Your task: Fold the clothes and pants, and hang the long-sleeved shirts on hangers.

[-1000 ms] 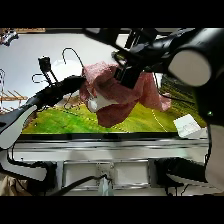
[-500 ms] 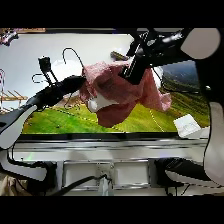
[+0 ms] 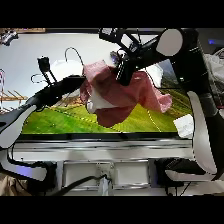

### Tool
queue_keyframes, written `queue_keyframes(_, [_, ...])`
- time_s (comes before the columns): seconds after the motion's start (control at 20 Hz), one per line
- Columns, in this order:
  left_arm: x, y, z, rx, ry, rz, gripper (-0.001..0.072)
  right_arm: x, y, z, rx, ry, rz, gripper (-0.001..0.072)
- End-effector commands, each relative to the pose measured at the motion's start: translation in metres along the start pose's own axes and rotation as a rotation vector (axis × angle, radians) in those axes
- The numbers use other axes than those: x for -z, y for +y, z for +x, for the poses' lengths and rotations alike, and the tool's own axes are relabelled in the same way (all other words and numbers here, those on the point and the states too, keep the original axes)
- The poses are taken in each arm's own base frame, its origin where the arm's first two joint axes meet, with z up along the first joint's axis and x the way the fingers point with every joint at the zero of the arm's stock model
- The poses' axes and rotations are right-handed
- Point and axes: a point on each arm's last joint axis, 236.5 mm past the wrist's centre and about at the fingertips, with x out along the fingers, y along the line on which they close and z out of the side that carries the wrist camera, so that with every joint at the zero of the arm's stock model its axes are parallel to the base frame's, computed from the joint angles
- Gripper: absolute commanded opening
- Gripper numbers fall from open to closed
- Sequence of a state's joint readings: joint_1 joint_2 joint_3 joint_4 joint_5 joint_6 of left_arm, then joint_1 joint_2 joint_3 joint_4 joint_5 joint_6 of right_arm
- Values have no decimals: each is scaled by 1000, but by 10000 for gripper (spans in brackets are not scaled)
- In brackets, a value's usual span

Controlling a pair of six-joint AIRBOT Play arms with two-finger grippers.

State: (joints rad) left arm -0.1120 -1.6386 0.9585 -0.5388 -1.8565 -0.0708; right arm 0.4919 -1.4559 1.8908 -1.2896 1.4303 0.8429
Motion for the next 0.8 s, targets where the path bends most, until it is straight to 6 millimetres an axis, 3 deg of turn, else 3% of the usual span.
queue_keyframes(0.0, [-5, 1, 0, -3, -22, 6, 407, -7, -4, 3, 13, -28, -20, 20])
queue_keyframes(0.15, [-37, 3, -4, -16, -152, 45, 610, -9, -2, 2, 5, -35, -20, 19])
queue_keyframes(0.25, [-62, 13, -13, -72, -254, 70, 645, -12, 2, 0, -9, -48, -18, 19])
queue_keyframes(0.4, [-98, 37, -33, -193, -392, 86, 655, -17, 8, -7, -19, -71, -19, 19])
queue_keyframes(0.5, [-117, 37, -43, -197, -482, 63, 655, -19, 9, -15, -11, -84, -23, 19])
queue_keyframes(0.75, [-136, 39, -55, -218, -571, 72, 648, -25, 11, -33, 13, -112, -35, 18])
